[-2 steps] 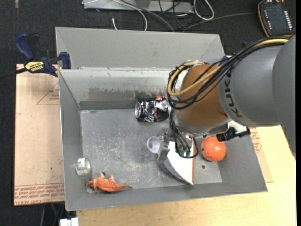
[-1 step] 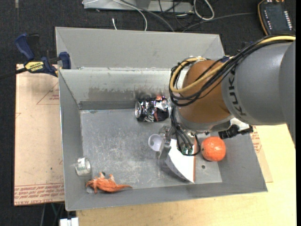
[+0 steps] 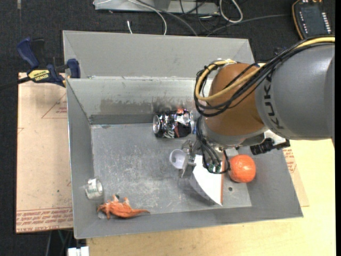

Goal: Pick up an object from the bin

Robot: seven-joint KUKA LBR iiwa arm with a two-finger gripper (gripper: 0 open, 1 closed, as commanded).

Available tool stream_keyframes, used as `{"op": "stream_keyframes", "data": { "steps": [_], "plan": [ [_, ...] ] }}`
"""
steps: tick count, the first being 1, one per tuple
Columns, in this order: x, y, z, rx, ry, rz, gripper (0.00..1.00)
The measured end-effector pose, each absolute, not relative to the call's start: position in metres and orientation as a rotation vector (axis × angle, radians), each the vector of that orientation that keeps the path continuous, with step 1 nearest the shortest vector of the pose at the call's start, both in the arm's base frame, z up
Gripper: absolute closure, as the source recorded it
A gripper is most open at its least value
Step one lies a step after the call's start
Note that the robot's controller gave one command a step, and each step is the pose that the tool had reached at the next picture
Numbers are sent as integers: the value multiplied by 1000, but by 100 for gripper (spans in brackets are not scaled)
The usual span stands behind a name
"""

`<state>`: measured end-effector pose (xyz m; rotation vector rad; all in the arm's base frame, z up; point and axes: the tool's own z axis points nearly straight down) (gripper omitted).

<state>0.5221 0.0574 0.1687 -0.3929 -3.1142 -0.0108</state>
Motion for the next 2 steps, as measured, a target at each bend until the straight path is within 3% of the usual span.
{"op": "stream_keyframes", "data": {
  "steps": [2],
  "plan": [
    [523, 57, 194, -391, -3116, -13, 100]
  ]
}}
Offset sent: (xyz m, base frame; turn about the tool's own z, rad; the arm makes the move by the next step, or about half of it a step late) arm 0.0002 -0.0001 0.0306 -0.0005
